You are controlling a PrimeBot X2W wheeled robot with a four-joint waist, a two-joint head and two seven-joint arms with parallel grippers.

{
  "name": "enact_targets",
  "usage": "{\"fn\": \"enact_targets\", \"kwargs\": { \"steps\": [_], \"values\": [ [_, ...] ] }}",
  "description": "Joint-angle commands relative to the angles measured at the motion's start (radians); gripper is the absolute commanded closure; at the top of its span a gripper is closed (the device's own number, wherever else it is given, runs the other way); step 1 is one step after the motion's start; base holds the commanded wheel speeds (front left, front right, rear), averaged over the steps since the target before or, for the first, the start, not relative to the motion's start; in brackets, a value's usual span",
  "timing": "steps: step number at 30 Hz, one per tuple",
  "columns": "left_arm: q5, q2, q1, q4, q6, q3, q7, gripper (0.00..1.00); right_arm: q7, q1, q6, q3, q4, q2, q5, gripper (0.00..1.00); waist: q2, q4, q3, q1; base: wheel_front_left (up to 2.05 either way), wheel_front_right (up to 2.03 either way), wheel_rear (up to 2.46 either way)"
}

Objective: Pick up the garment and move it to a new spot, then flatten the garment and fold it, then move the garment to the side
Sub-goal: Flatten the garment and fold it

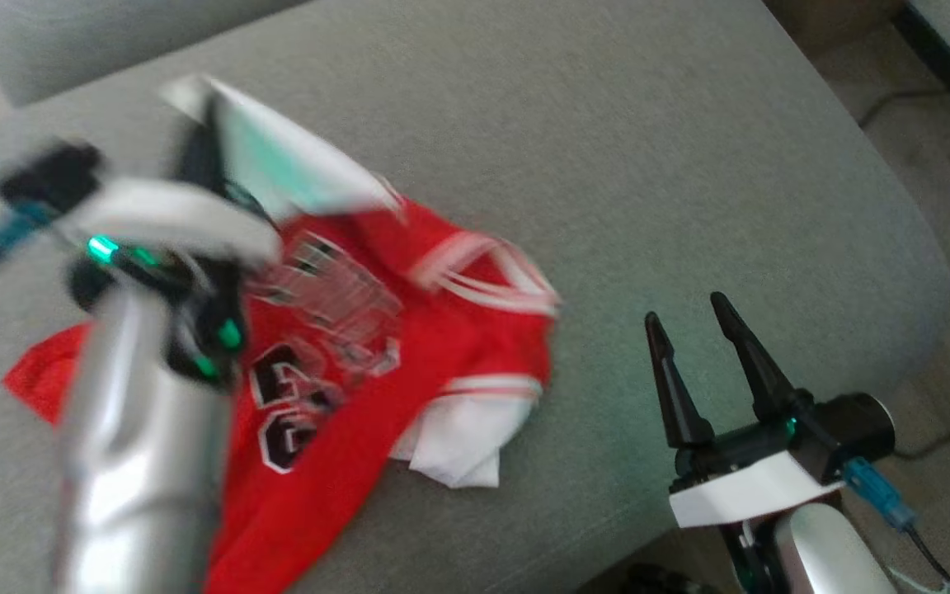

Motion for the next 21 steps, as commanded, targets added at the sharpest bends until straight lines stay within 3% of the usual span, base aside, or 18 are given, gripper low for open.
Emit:
{"fn": "enact_targets", "kwargs": {
  "steps": [1, 6, 7, 8, 9, 10, 15, 21],
  "values": [
    [0.021, 0.028, -0.119, 0.033, 0.042, 0.087, -0.068, 1.0, -0.011, -0.041, 0.008, 0.033, -0.036, -0.004, 0.013, 0.0, 0.0, -0.064, 0.063, -0.0001, 0.0, 0.0, 0.0],
    [0.085, 0.091, -0.285, 0.25, 0.086, 0.157, -0.244, 1.0, -0.011, -0.047, 0.008, 0.035, -0.042, -0.004, 0.027, 0.0, 0.0, -0.102, 0.107, -0.0001, 0.0, 0.0, 0.0],
    [0.093, 0.097, -0.302, 0.295, 0.079, 0.152, -0.26, 0.78, -0.011, -0.045, 0.008, 0.032, -0.044, -0.004, 0.027, 0.0, 0.0, -0.103, 0.109, -0.0001, 0.0, 0.0, 0.0],
    [0.093, 0.097, -0.302, 0.295, 0.079, 0.152, -0.26, 0.78, -0.011, -0.045, 0.008, 0.032, -0.044, -0.004, 0.027, 0.0, 0.0, -0.103, 0.109, -0.0001, 0.0, 0.0, 0.0],
    [0.097, 0.1, -0.316, 0.335, 0.066, 0.146, -0.274, 0.58, -0.011, -0.043, 0.008, 0.029, -0.045, -0.004, 0.028, 0.0, 0.0, -0.103, 0.111, -0.0001, 0.0, 0.0, 0.0],
    [0.099, 0.101, -0.324, 0.369, 0.055, 0.143, -0.288, 0.0, -0.011, -0.041, 0.008, 0.027, -0.047, -0.004, 0.029, 0.0, 0.0, -0.102, 0.111, -0.0001, 0.0, 0.0, 0.0],
    [0.147, 0.099, -0.313, 0.46, 0.024, 0.104, -0.398, 0.0, -0.011, -0.037, 0.008, 0.018, -0.042, -0.004, 0.031, 0.0, 0.0, -0.07, 0.089, -0.0001, 0.0, 0.0, 0.0],
    [0.234, 0.035, -0.161, 0.353, -0.01, -0.041, -0.438, 0.0, -0.011, -0.024, 0.008, -0.001, -0.037, -0.004, 0.014, 0.0, 0.0, -0.004, 0.047, -0.0001, 0.0, 0.0, 0.0]
  ]
}}
